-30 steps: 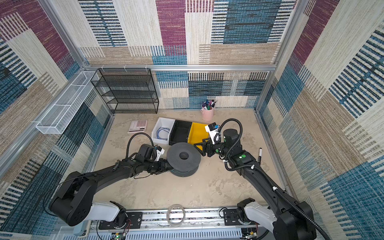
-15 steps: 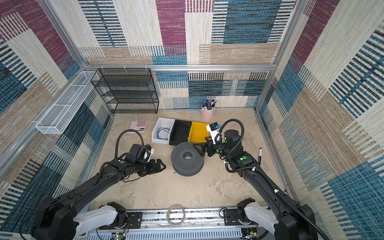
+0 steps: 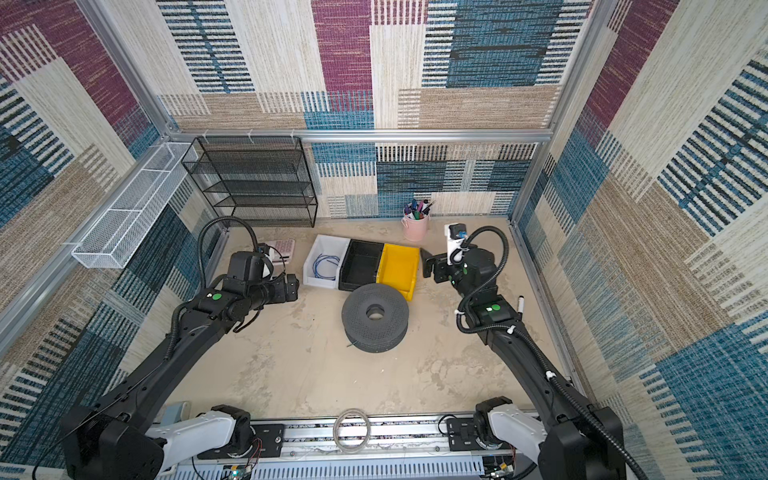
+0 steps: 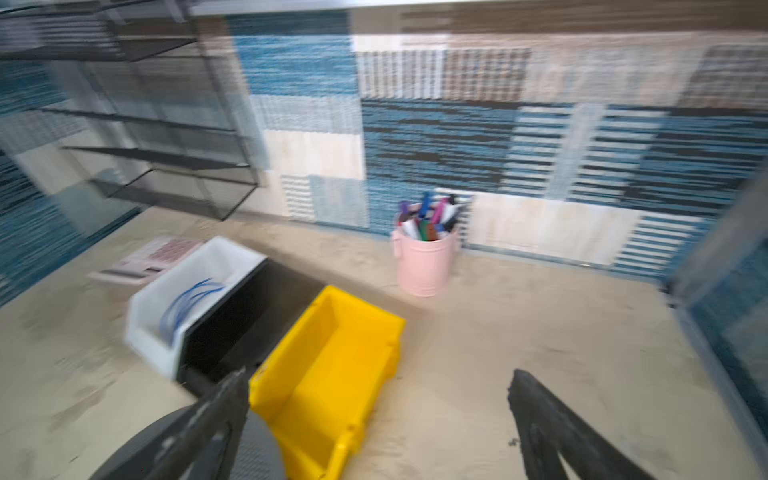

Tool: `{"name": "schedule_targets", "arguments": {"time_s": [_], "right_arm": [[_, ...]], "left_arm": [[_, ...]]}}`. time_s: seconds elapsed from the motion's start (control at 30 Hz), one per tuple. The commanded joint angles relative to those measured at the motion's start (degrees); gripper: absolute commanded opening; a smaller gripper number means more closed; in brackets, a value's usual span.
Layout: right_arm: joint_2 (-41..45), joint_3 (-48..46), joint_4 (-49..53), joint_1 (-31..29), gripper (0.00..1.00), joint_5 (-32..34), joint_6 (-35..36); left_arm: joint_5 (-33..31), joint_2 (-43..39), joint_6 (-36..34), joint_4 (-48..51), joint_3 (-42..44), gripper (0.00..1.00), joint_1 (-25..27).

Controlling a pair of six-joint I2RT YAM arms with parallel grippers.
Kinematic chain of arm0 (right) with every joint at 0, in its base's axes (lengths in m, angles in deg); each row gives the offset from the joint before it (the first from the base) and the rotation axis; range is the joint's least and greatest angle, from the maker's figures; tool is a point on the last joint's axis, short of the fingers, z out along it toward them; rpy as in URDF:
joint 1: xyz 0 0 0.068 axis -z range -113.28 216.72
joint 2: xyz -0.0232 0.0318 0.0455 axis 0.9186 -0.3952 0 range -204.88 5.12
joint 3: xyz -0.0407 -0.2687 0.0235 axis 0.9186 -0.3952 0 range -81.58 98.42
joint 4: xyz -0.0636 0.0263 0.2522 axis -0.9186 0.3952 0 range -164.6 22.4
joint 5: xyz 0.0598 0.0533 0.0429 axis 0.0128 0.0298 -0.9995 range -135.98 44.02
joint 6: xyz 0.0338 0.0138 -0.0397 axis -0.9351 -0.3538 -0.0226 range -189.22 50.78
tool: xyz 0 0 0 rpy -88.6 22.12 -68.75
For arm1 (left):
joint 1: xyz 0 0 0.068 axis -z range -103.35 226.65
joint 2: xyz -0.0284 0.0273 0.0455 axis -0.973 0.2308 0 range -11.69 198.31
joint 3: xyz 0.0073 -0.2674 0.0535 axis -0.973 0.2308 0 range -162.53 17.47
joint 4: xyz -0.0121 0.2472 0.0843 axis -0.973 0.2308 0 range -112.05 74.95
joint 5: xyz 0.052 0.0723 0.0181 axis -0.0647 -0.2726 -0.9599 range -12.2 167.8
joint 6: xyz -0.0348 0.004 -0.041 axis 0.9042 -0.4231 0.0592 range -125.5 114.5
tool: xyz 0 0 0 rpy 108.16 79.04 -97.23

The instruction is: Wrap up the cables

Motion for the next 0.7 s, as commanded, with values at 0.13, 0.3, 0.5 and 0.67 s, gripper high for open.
{"name": "schedule_targets", "arguments": {"time_s": [0.13,0.3,0.5,0.67], "right_arm": [[9.9,-13.8,-9.8,7.1,0.99,7.1,-0.9],[16.4,-29.4,-27.5,9.3,0.99,11.2,0.7],[7.2,-38.8,-44.9,10.1,0.99,7.4,-1.7],[-0.5,-42.7,-62.0,10.1,0.99,6.0,0.7]], "left_arm": [[-1.6,-4.2,-4.3,-15.2,13.1,1.0,-7.3],[-5.3,-6.1,-10.7,-28.8,23.0,1.0,-8.9],[-5.6,-1.4,-14.8,-53.1,32.0,1.0,-9.6],[-4.1,5.8,-14.1,-66.8,34.6,1.0,-10.1]]}}
